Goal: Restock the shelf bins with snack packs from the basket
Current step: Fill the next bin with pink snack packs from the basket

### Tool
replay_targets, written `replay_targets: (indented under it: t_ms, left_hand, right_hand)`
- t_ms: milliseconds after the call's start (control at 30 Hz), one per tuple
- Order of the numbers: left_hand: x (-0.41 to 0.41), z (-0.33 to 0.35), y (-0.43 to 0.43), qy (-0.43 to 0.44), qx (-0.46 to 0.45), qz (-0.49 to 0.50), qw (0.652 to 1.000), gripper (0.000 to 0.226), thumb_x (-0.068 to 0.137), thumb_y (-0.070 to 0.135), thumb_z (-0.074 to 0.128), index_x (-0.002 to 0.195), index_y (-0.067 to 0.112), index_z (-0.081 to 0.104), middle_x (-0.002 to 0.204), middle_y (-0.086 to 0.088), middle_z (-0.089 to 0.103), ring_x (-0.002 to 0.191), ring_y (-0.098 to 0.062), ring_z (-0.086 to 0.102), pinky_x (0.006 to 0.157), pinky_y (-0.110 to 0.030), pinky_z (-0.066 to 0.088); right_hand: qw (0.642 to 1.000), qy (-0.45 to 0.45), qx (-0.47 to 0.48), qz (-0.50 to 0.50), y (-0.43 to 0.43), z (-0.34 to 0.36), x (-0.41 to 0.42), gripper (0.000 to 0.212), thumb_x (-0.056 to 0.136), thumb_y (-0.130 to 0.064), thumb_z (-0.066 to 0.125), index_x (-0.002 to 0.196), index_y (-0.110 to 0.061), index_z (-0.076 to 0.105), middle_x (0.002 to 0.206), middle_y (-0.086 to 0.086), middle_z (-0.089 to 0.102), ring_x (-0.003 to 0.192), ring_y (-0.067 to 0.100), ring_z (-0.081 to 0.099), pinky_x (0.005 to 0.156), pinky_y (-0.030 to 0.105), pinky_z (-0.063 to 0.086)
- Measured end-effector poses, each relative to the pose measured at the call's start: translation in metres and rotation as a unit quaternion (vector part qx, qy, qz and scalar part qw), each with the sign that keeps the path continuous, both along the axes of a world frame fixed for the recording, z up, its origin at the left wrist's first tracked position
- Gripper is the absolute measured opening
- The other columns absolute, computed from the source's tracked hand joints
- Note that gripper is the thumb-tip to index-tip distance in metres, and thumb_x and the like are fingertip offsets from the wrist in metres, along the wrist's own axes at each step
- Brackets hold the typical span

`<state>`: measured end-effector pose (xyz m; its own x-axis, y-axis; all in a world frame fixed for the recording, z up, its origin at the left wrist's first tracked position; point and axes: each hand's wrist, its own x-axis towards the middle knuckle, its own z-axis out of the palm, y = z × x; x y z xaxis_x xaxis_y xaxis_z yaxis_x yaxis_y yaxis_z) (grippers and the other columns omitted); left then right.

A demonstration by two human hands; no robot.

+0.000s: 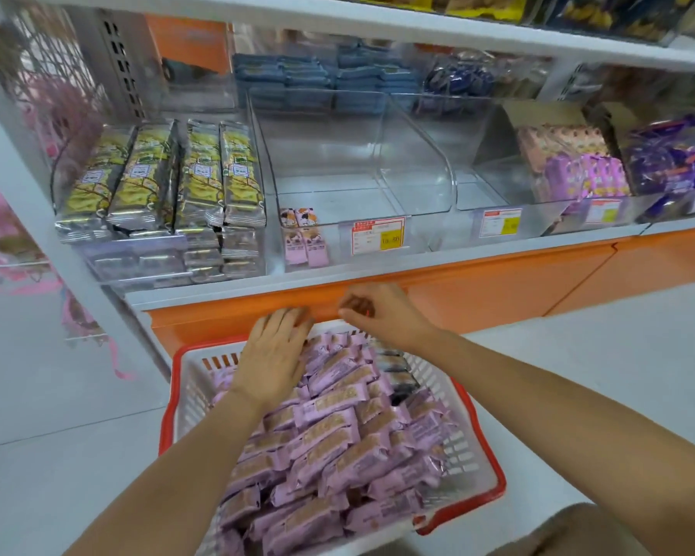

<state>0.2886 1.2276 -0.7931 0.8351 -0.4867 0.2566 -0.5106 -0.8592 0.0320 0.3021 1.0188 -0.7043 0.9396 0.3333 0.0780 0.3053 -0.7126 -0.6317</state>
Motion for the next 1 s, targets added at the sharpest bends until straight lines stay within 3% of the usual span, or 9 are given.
replay_targets:
  t_ms: [100,233,367,500,567,667,800,900,1000]
  left_hand:
    - [-0.004,-0.015,0.001,0.077,0.031,0.051,0.995,0.084,0.073,0.032,0.081,0.146,0.01,0.044,0.141,-0.012,0.051,0.132,-0.033,0.045,0.108,-0.05,0.037]
    - [-0.007,-0.027,0.003,0.139,0.118,0.079,0.98,0.092,0.096,0.039,0.053,0.155,0.009,-0.011,0.166,-0.011,-0.001,0.153,-0.03,-0.004,0.123,-0.049,-0.003]
    - [-0.012,-0.027,0.002,0.183,0.179,0.097,0.962,0.085,0.103,0.04,0.037,0.139,0.008,-0.033,0.161,-0.01,-0.024,0.148,-0.028,-0.024,0.12,-0.05,-0.015]
    - [-0.011,-0.033,0.001,0.189,0.187,0.108,0.958,0.084,0.103,0.037,0.038,0.14,0.008,-0.032,0.161,-0.01,-0.025,0.147,-0.027,-0.026,0.119,-0.052,-0.014]
    - [-0.01,-0.034,0.0,0.198,0.18,0.108,0.957,0.084,0.103,0.037,0.039,0.141,0.009,-0.031,0.161,-0.009,-0.025,0.147,-0.026,-0.027,0.119,-0.053,-0.014]
    - [-0.009,-0.034,0.003,0.208,0.157,0.101,0.96,0.085,0.102,0.035,0.042,0.143,0.012,-0.029,0.162,-0.007,-0.024,0.145,-0.023,-0.03,0.119,-0.053,-0.014]
    - [-0.009,-0.033,0.006,0.225,0.106,0.095,0.964,0.082,0.102,0.033,0.043,0.154,0.013,-0.017,0.163,-0.006,-0.022,0.147,-0.022,-0.026,0.121,-0.047,-0.012]
    - [-0.008,-0.033,0.005,0.204,-0.002,0.068,0.977,0.069,0.101,0.027,0.045,0.157,0.01,0.008,0.166,-0.008,0.001,0.153,-0.026,-0.006,0.123,-0.042,-0.006]
    - [-0.008,-0.026,-0.003,0.157,-0.145,0.024,0.977,0.055,0.099,0.019,0.053,0.15,0.01,0.036,0.152,-0.011,0.04,0.142,-0.031,0.032,0.118,-0.041,0.02]
  right_hand:
    - [0.995,0.056,-0.082,-0.032,-0.009,-0.039,-0.003,0.017,0.09,-0.02,0.067,0.105,-0.013,0.07,0.091,-0.001,0.07,0.075,0.007,0.06,0.073,0.025,0.052]
    - [0.98,0.116,-0.156,-0.047,-0.012,-0.078,-0.007,0.027,0.09,-0.026,0.064,0.115,-0.014,0.066,0.107,0.004,0.069,0.09,0.018,0.062,0.081,0.034,0.053]
    - [0.978,0.106,-0.171,-0.063,-0.007,-0.098,-0.011,0.023,0.088,-0.022,0.062,0.108,-0.009,0.064,0.1,0.008,0.065,0.088,0.025,0.064,0.076,0.042,0.055]
    - [0.967,0.107,-0.22,-0.068,-0.005,-0.108,-0.007,0.043,0.088,-0.027,0.066,0.128,-0.012,0.058,0.124,0.006,0.053,0.105,0.025,0.06,0.081,0.03,0.046]
    - [0.96,0.115,-0.246,-0.071,-0.003,-0.111,-0.005,0.046,0.089,-0.029,0.066,0.131,-0.012,0.056,0.129,0.007,0.05,0.109,0.025,0.058,0.084,0.031,0.046]
    - [0.958,0.112,-0.253,-0.074,-0.001,-0.112,-0.003,0.045,0.089,-0.033,0.067,0.128,-0.013,0.057,0.128,0.007,0.047,0.111,0.024,0.056,0.09,0.033,0.046]
    - [0.977,0.107,-0.172,-0.067,-0.006,-0.106,-0.006,0.036,0.083,-0.031,0.072,0.113,-0.016,0.06,0.119,0.002,0.053,0.105,0.019,0.054,0.087,0.034,0.048]
    - [0.988,0.126,-0.034,-0.088,-0.011,-0.088,-0.011,0.03,0.083,-0.023,0.073,0.108,-0.016,0.057,0.095,0.0,0.065,0.083,0.015,0.061,0.074,0.031,0.051]
    - [0.987,0.113,0.051,-0.097,-0.013,-0.064,-0.013,0.027,0.085,-0.021,0.072,0.108,-0.014,0.059,0.086,-0.003,0.064,0.076,0.008,0.059,0.068,0.017,0.048]
